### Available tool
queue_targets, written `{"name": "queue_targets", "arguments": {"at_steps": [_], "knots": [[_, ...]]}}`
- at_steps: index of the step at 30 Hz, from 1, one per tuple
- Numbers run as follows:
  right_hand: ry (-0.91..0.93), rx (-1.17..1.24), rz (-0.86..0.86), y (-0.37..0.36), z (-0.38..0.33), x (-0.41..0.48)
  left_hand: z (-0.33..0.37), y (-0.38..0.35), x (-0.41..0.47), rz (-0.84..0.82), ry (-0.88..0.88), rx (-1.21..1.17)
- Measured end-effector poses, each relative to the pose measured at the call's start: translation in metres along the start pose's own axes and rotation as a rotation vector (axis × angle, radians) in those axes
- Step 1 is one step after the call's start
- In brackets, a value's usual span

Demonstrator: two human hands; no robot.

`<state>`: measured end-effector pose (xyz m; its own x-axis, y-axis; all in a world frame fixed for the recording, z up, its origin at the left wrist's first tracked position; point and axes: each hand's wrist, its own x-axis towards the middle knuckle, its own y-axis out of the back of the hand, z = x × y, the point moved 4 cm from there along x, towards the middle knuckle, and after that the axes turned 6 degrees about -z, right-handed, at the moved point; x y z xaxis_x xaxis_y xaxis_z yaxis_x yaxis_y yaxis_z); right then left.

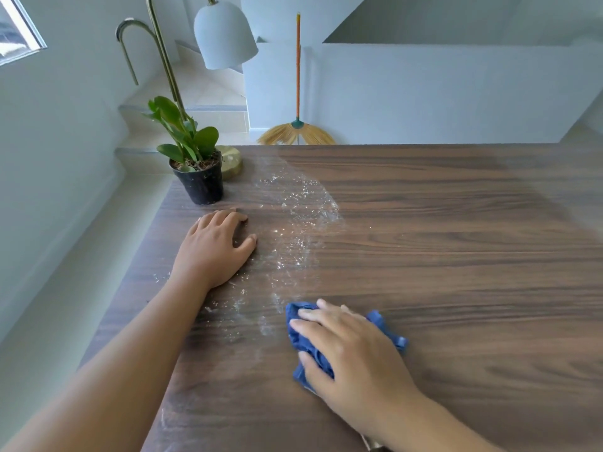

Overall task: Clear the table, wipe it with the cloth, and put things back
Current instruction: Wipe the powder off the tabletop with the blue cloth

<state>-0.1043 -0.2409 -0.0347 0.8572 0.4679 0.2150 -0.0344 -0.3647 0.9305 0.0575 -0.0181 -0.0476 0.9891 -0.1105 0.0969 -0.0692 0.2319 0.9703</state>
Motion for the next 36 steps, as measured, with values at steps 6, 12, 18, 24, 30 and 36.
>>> {"name": "queue_targets", "arguments": {"at_steps": [6, 12, 18, 24, 30, 36], "knots": [[-0.061, 0.058, -0.074, -0.019, 0.028, 0.101, 0.001, 0.001, -0.003, -0.005, 0.002, 0.002], [-0.296, 0.026, 0.085, 0.025, 0.129, 0.036, 0.0, 0.002, -0.004, -0.02, 0.005, -0.002], [-0.667, -0.025, 0.088, 0.06, 0.218, 0.029, 0.004, 0.002, -0.001, 0.011, -0.01, -0.011], [-0.483, -0.105, 0.066, 0.018, 0.169, 0.137, 0.004, 0.003, -0.003, 0.014, -0.014, -0.017], [-0.064, -0.005, 0.044, -0.015, 0.029, 0.096, 0.0, 0.003, -0.003, 0.003, -0.02, -0.032], [0.134, 0.124, -0.085, -0.032, -0.009, 0.116, -0.009, -0.001, 0.001, -0.013, -0.01, -0.081]]}}
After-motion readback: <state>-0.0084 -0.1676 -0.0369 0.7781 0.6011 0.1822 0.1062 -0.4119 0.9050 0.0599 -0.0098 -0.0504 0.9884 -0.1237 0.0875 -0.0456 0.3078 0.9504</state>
